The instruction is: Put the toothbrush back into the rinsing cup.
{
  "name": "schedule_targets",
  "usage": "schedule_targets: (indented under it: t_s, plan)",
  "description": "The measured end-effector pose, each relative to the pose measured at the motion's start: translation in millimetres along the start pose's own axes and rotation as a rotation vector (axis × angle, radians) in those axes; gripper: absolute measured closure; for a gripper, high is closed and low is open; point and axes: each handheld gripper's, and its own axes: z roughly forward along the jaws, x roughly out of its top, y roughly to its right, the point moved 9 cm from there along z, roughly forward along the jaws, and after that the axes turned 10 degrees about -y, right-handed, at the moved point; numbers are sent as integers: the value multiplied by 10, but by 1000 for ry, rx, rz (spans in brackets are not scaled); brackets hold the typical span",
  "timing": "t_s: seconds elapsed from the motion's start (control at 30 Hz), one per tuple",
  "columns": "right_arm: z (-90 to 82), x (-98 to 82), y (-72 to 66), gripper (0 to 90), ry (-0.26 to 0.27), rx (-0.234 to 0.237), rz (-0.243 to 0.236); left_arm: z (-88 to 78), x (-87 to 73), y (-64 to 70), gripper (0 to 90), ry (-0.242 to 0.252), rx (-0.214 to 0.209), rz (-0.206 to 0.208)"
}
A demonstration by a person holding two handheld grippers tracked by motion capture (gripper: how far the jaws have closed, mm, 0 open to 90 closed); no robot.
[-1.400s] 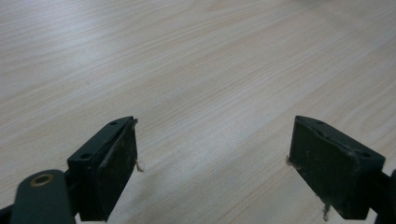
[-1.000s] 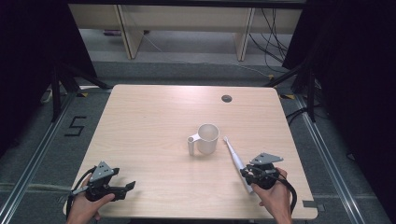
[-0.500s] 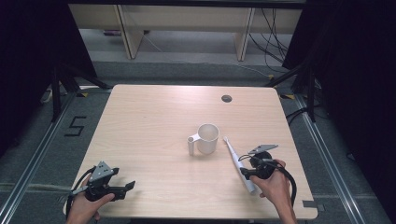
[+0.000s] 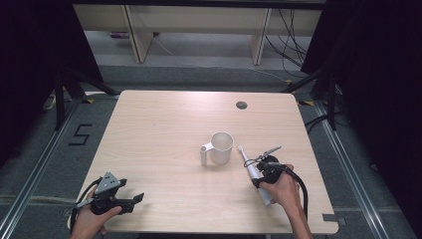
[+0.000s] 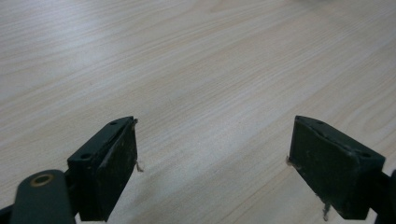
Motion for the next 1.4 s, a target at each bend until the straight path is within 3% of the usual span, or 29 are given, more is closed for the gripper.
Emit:
schedule_targets:
  t_s: [0.33, 0.47, 0.53, 0.67, 1.17, 1.2, 1.4]
  plan:
    - [93, 72, 2, 535, -99, 3, -22, -4, 3, 1, 148, 1, 1, 2]
    - [111, 74, -10, 562, -129, 4, -26, -3, 2, 1, 148, 0, 0, 2]
    - [126, 90, -2, 568, -114, -5, -32, -6, 6, 0, 148, 4, 4, 3]
    - [123, 102, -23, 593, -158, -3, -40, -7, 8, -3, 148, 10, 5, 4]
    - [148, 148, 23, 648, -279, 8, -12, -5, 5, 6, 148, 5, 0, 1]
    - [142, 151, 35, 650, -285, 12, -39, -5, 9, 6, 148, 11, 3, 2]
    - [162, 187, 48, 659, -314, 11, -51, -4, 4, 6, 149, 1, -3, 5]
